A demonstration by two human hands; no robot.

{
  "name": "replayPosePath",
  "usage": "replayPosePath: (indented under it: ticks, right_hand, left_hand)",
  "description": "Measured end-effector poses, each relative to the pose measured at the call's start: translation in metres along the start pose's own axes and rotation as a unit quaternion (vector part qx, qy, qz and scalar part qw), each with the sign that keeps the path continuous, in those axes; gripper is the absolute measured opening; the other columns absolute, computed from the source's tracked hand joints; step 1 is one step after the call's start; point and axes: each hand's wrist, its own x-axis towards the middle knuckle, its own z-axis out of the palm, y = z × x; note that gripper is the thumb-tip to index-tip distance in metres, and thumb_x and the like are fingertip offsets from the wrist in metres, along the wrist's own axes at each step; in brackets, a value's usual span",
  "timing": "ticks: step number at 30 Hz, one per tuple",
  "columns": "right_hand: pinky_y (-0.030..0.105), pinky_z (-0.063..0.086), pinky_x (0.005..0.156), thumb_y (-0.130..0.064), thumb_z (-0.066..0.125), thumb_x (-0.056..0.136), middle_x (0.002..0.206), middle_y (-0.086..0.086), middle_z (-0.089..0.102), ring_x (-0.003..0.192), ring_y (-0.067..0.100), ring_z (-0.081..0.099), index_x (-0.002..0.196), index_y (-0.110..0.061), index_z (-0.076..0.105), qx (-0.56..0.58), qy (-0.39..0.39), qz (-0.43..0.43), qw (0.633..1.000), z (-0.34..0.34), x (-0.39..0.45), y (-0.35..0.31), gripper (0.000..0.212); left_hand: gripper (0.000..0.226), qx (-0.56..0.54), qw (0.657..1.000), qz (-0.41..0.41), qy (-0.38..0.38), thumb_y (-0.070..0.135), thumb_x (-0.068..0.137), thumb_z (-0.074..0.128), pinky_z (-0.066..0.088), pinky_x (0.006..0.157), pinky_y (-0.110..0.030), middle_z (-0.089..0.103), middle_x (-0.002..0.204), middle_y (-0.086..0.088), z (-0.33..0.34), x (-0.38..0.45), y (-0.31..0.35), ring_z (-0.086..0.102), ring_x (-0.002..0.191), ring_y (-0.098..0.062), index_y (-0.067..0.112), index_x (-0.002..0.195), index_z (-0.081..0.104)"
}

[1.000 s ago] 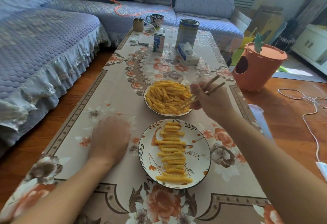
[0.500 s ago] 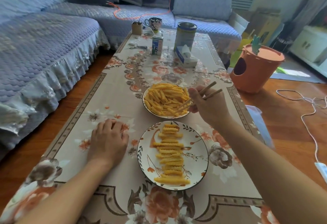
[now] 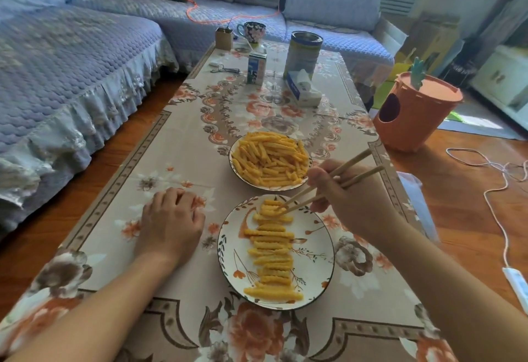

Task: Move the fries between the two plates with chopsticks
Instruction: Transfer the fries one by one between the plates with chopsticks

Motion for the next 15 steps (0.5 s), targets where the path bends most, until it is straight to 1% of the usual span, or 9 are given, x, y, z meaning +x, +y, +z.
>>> replayPosePath:
  ticks: [3,7,9,10,12,13,15]
  right_hand:
    - [0.021,0.056,0.050,-0.032,0.063,0.093,0.063,0.010,0.069,0.052,0.010,0.071,0.085,0.000,0.070,0.016,0.012,-0.024,1.000,0.003,-0.005,0.005,0.034]
    - [0.012,0.048,0.046,-0.022,0.065,0.093,0.062,0.009,0.069,0.048,0.008,0.068,0.083,-0.002,0.072,0.029,0.024,-0.030,0.999,0.000,-0.009,0.006,0.023]
    - [0.011,0.047,0.046,-0.021,0.064,0.095,0.061,0.008,0.069,0.049,0.008,0.068,0.084,-0.006,0.072,0.018,0.029,-0.023,0.999,-0.003,-0.007,0.005,0.020]
    - [0.013,0.049,0.047,-0.021,0.064,0.096,0.064,0.006,0.071,0.050,0.009,0.069,0.084,-0.007,0.072,0.022,0.040,-0.018,0.999,-0.004,-0.005,0.004,0.020]
    - [0.021,0.056,0.050,-0.022,0.062,0.098,0.065,0.007,0.072,0.052,0.015,0.071,0.085,-0.009,0.071,0.052,0.072,-0.013,0.996,-0.004,0.004,0.002,0.021]
    - [0.024,0.058,0.052,-0.022,0.060,0.099,0.066,0.008,0.072,0.054,0.018,0.072,0.086,-0.007,0.071,0.065,0.085,-0.012,0.994,-0.001,0.010,0.001,0.022]
    - [0.026,0.059,0.052,-0.021,0.058,0.101,0.067,0.011,0.072,0.056,0.019,0.073,0.089,-0.002,0.071,0.080,0.093,-0.014,0.992,0.011,0.028,0.002,0.025]
  left_hand:
    - [0.040,-0.008,1.000,-0.001,-0.004,0.042,0.087,0.038,0.043,0.092,-0.046,0.059,0.116,-0.007,0.000,0.000,0.001,0.049,0.107,-0.028,0.023,0.113,0.063]
    - [0.041,-0.005,1.000,-0.003,-0.003,0.042,0.087,0.037,0.043,0.091,-0.046,0.059,0.114,-0.007,0.000,0.000,0.000,0.049,0.106,-0.029,0.023,0.111,0.064]
    - [0.040,-0.004,1.000,0.000,-0.001,0.041,0.087,0.037,0.044,0.089,-0.045,0.059,0.113,-0.007,0.000,-0.001,0.000,0.049,0.105,-0.028,0.023,0.111,0.064]
    - [0.040,-0.002,1.000,0.001,0.001,0.041,0.087,0.038,0.044,0.087,-0.045,0.059,0.112,-0.007,0.001,-0.001,-0.001,0.049,0.104,-0.028,0.023,0.110,0.064]
    - [0.039,0.002,1.000,0.004,0.006,0.040,0.086,0.038,0.045,0.085,-0.045,0.059,0.111,-0.007,0.002,-0.001,-0.001,0.050,0.102,-0.027,0.023,0.110,0.064]
    - [0.039,0.003,1.000,0.005,0.005,0.040,0.086,0.038,0.045,0.085,-0.045,0.059,0.110,-0.006,0.002,-0.001,-0.001,0.050,0.102,-0.027,0.023,0.109,0.064]
    - [0.038,0.007,1.000,0.005,0.004,0.040,0.087,0.039,0.044,0.086,-0.044,0.060,0.111,-0.006,0.003,0.000,-0.001,0.049,0.102,-0.027,0.023,0.109,0.064]
